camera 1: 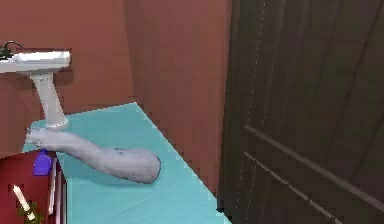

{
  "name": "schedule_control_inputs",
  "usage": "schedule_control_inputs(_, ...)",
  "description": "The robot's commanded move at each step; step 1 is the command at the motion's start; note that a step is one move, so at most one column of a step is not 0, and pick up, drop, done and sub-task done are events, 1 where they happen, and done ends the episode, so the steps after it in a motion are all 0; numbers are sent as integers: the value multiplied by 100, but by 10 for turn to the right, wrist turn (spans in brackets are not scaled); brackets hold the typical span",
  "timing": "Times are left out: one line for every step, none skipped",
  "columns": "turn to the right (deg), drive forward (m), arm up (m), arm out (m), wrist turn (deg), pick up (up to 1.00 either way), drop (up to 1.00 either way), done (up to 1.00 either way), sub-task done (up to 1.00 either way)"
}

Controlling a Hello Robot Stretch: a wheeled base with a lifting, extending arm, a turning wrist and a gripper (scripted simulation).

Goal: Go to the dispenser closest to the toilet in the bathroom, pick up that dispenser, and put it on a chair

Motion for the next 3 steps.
schedule_control_inputs(-300, 0, 0, 0, 0, 0, 0, 0, 0)
schedule_control_inputs(0, 60, 0, 0, 0, 0, 0, 0, 0)
schedule_control_inputs(450, 0, 0, 0, 0, 0, 0, 0, 0)
